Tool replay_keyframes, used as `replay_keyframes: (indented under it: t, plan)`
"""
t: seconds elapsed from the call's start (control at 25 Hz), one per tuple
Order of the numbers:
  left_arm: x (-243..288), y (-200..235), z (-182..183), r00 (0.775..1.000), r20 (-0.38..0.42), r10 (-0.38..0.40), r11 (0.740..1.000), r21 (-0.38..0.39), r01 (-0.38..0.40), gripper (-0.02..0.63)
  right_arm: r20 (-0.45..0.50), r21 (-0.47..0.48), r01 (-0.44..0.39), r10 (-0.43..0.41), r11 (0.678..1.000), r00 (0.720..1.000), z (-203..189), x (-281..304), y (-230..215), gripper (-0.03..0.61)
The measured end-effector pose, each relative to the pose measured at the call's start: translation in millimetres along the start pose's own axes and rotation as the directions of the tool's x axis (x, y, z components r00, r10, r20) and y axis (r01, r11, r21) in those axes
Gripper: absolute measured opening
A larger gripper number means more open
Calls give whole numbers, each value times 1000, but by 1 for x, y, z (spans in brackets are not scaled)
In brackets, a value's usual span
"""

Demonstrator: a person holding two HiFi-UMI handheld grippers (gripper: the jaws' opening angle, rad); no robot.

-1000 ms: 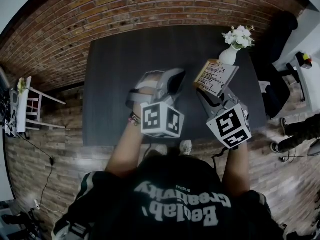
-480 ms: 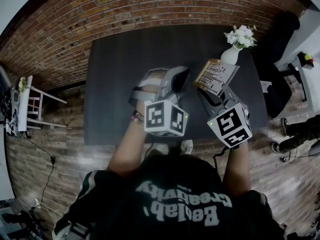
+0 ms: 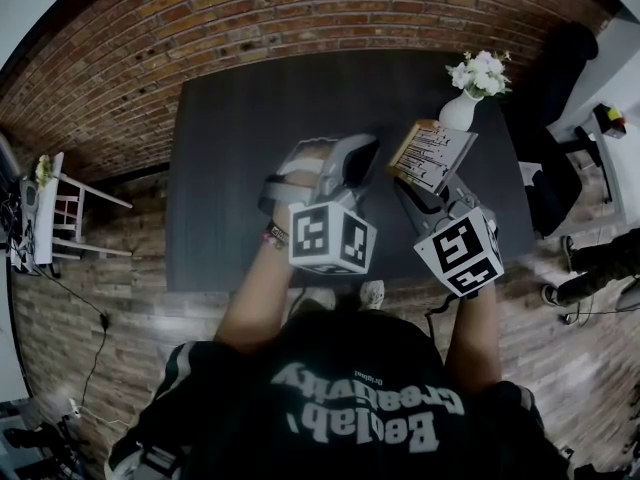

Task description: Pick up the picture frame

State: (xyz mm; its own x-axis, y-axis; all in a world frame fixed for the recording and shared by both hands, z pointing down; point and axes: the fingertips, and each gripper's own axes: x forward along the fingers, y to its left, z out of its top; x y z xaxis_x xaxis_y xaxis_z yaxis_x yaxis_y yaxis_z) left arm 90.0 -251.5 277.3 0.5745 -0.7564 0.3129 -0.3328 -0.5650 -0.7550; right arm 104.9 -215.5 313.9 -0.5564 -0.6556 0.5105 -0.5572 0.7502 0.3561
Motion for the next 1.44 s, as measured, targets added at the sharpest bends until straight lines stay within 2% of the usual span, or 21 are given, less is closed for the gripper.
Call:
replay_keyframes:
  t: [0.8, 1.44]
  plan:
    - [5, -2, -1, 1000, 1, 3, 1000, 7, -3, 2, -17, -25, -2, 2, 1000, 1000, -7, 3, -7, 52]
    - [26, 4, 16, 1000, 12, 11, 1000, 20, -11, 2, -14, -54, -20, 19, 998, 1000, -21, 3, -27, 52]
